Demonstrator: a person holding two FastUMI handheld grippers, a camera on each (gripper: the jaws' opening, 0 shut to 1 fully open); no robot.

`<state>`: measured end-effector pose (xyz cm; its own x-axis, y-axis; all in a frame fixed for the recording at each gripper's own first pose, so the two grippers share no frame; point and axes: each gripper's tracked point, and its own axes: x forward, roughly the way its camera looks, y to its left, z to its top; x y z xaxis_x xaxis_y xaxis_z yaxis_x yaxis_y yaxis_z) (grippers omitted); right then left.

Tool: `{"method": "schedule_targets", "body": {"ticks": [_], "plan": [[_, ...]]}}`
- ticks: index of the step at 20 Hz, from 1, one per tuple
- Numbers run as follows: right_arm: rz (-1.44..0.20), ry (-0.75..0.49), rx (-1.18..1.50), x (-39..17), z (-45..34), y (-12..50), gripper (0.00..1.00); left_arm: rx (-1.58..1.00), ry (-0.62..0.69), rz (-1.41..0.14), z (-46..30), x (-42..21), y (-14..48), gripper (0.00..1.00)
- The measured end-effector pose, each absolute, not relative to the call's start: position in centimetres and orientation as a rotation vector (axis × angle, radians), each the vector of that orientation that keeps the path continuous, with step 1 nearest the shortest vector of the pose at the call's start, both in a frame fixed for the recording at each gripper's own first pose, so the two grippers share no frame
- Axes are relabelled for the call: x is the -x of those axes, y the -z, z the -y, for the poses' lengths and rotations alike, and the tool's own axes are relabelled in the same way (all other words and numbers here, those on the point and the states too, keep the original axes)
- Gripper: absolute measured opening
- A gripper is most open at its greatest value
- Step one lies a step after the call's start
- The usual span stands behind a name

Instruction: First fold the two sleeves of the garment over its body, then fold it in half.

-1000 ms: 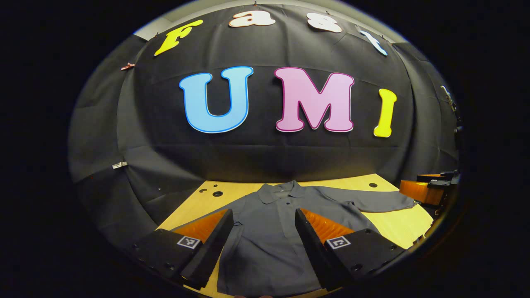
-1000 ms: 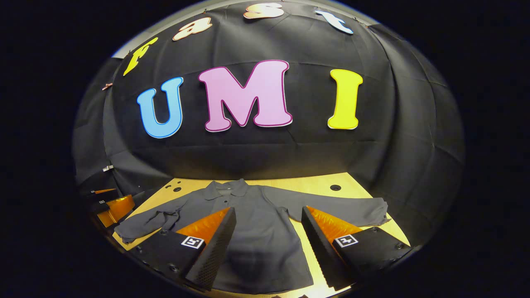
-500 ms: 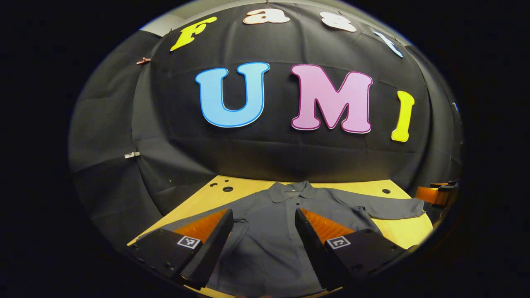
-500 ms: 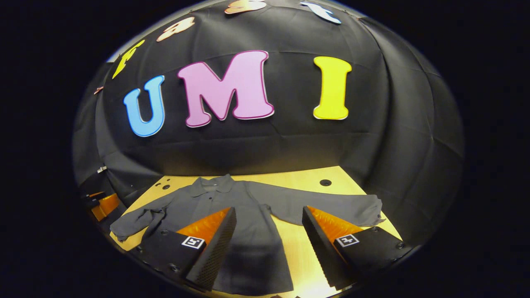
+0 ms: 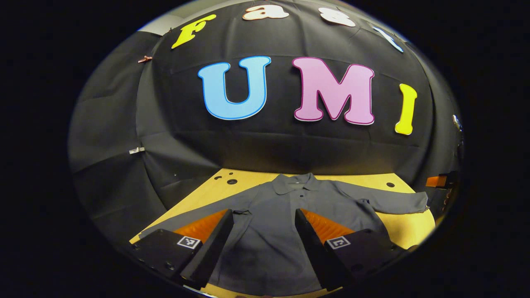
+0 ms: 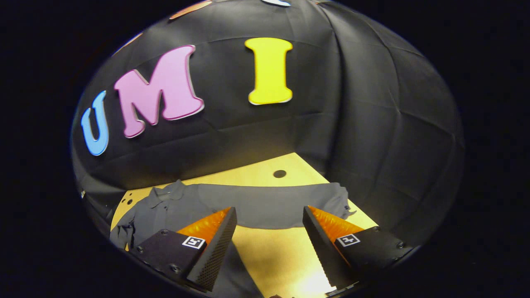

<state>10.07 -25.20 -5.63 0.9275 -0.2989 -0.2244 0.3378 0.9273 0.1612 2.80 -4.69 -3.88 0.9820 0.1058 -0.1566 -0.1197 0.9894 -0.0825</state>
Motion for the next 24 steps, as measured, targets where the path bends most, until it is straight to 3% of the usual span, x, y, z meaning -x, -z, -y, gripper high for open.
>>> {"method": "schedule_targets", "body": {"ticks": [10,24], "plan": [[-0.297,0.547,-0.225,-12.3,35.4,11.3,0.99,0.047,-0.126,-0.241,2.1,1.1,4.5,0.95],[-0.442,0.661,-0.392,-18.0,45.6,19.2,0.99,0.122,-0.229,-0.411,0.2,4.0,8.6,0.95]]}}
